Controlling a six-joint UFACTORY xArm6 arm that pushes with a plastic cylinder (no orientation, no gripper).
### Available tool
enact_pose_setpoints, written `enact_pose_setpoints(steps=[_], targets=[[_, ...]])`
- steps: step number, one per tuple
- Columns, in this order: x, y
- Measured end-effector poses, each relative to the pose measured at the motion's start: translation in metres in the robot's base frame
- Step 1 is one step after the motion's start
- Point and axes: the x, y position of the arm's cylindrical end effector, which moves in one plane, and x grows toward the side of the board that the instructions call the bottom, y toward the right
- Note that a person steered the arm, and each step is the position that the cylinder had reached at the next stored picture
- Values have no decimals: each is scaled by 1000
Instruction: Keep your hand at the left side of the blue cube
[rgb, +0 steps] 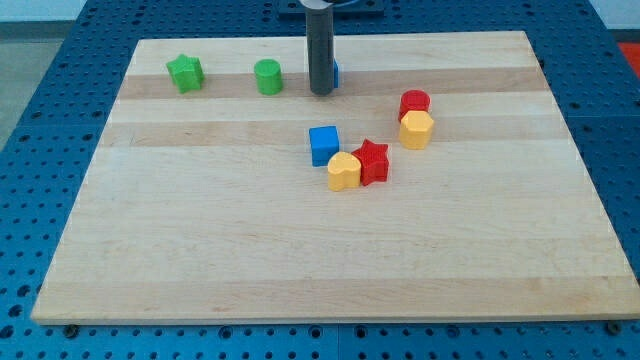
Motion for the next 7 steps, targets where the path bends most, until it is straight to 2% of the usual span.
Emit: enact_pose_setpoints(steps=[3,4,5,6,7], targets=[[5,-3],[64,-40],[87,-58],[134,-59],[141,-59]])
